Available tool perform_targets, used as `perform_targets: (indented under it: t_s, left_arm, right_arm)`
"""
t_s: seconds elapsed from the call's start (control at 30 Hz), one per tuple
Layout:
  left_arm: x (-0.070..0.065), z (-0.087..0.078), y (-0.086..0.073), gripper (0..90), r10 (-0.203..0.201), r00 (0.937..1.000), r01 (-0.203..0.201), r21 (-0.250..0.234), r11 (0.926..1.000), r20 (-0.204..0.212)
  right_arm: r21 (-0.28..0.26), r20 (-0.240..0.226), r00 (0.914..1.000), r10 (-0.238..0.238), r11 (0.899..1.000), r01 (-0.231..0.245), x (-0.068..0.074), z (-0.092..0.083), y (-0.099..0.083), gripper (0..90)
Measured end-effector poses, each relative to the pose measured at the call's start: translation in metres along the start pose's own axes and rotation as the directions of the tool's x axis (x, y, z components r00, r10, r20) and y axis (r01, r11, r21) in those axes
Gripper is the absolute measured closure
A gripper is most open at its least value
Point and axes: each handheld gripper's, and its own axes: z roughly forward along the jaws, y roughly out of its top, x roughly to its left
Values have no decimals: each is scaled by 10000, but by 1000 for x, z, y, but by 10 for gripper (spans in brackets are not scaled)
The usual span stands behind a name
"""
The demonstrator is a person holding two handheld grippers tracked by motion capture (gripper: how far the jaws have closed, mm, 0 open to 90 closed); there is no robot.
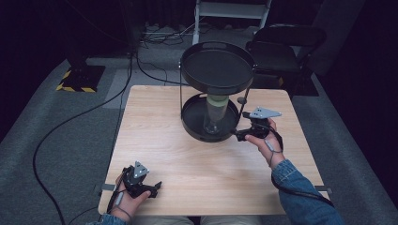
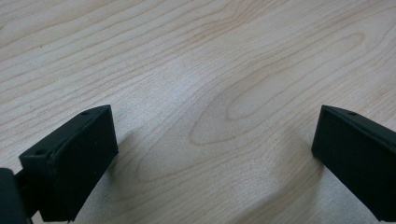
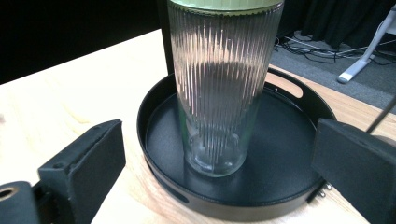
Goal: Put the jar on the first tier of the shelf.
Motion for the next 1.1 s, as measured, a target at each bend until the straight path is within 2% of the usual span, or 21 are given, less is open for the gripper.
perform_targets:
  t_s: [0.57, 0.7, 1.1]
  left_arm:
    - [0, 0, 0, 2, 6, 10000, -6, 2, 10000, 3]
    - [0, 0, 0, 2, 10, 10000, -10, -2, 10000, 1]
    - [0, 0, 0, 2, 8, 10000, -8, -5, 10000, 3]
  right_arm:
    - [155, 88, 9998, -163, 9997, 162, 0, -29, -6, 36]
    - [173, 243, 9993, -271, 9995, 267, -2, -37, -9, 36]
    - [343, 420, 9991, -92, 9994, 77, -10, -62, -23, 35]
